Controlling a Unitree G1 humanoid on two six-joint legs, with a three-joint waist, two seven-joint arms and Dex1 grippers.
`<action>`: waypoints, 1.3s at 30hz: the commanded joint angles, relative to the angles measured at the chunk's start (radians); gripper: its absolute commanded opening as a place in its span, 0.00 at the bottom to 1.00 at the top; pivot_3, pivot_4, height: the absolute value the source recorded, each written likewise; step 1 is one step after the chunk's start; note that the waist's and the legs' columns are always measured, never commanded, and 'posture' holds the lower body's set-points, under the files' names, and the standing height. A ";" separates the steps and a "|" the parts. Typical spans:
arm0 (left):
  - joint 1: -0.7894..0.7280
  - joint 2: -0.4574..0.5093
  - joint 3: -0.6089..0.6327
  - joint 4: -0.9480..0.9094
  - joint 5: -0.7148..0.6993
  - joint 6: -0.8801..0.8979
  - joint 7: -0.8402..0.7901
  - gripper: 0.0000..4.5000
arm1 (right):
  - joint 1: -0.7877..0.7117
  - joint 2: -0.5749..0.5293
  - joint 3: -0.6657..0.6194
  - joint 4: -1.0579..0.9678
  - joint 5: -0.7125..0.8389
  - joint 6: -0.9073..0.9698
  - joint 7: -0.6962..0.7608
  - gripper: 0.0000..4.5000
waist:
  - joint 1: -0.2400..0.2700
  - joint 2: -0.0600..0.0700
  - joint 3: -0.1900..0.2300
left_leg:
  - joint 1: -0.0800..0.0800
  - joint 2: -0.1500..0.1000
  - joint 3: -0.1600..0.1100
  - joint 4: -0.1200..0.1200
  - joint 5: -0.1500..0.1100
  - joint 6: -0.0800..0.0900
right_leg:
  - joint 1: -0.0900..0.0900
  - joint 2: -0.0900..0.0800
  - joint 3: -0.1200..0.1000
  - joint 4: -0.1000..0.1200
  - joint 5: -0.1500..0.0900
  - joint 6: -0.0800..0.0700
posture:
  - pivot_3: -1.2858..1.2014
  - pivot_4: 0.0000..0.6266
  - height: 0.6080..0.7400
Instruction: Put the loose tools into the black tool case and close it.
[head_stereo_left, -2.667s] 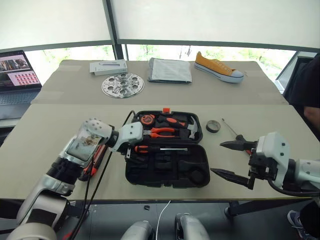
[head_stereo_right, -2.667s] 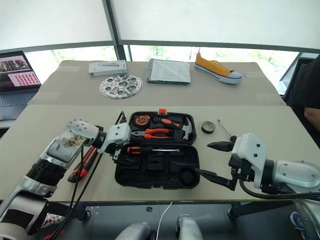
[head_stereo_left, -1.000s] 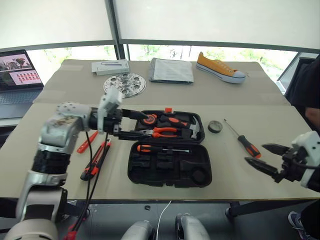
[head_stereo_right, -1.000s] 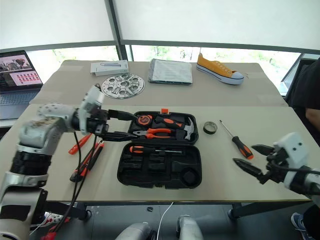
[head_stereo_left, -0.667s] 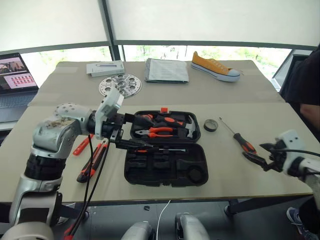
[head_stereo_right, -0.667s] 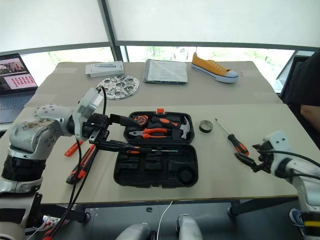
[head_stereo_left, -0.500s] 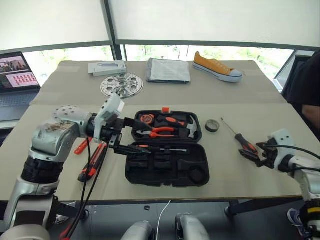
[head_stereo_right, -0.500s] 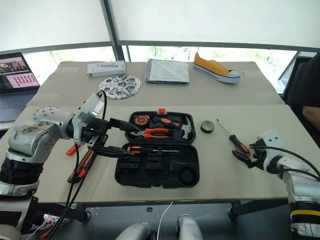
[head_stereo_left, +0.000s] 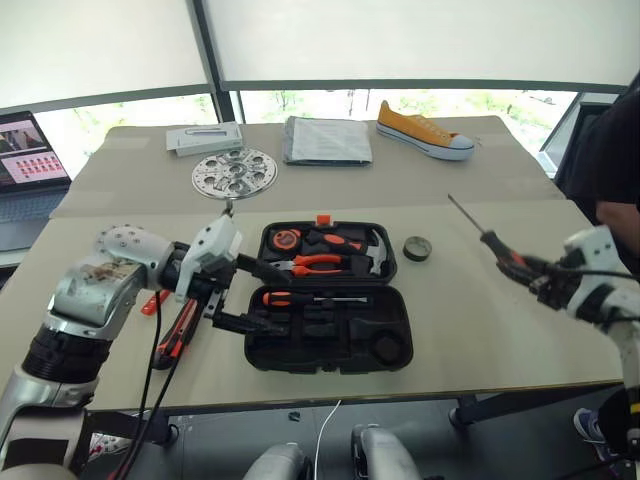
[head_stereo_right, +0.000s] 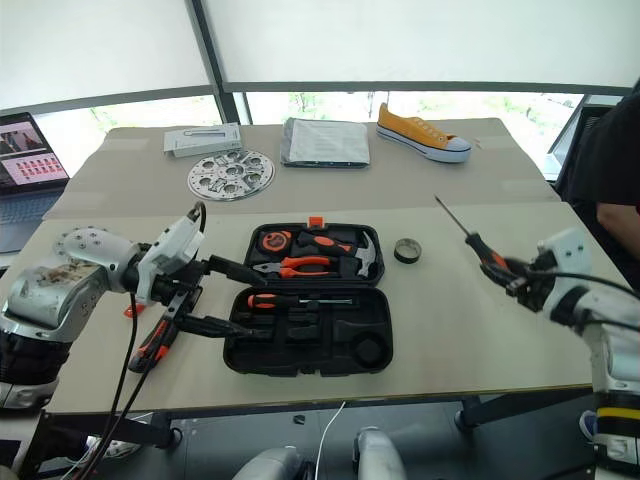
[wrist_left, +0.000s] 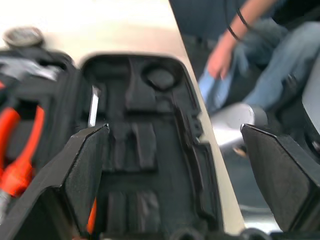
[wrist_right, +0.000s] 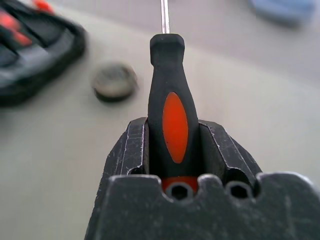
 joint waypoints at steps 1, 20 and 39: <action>0.032 0.055 0.030 -0.054 -0.005 -0.019 -0.028 1.00 | -0.048 -0.006 0.164 -0.197 0.037 0.045 0.138 0.22 | 0.001 0.000 0.000 | 0.000 0.001 0.000 0.000 0.000 0.000 | 0.000 0.001 0.000 0.000 0.000 -0.001 | 0.52 0.24 1.00; 0.089 0.073 0.072 -0.104 -0.017 -0.024 0.070 1.00 | -0.134 0.079 0.551 -0.242 -0.243 -0.056 0.224 0.22 | 0.026 -0.001 0.001 | -0.007 -0.001 0.000 0.002 -0.001 0.001 | -0.008 0.000 -0.002 0.001 0.000 -0.002 | 0.52 0.24 1.00; 0.028 0.041 0.032 -0.070 0.011 -0.049 0.073 1.00 | -0.113 0.073 0.505 -0.231 -0.239 -0.090 0.237 0.22 | 0.026 -0.001 0.001 | -0.007 -0.001 0.000 0.002 -0.001 0.001 | -0.008 0.000 -0.001 0.001 0.001 -0.002 | 0.52 0.24 1.00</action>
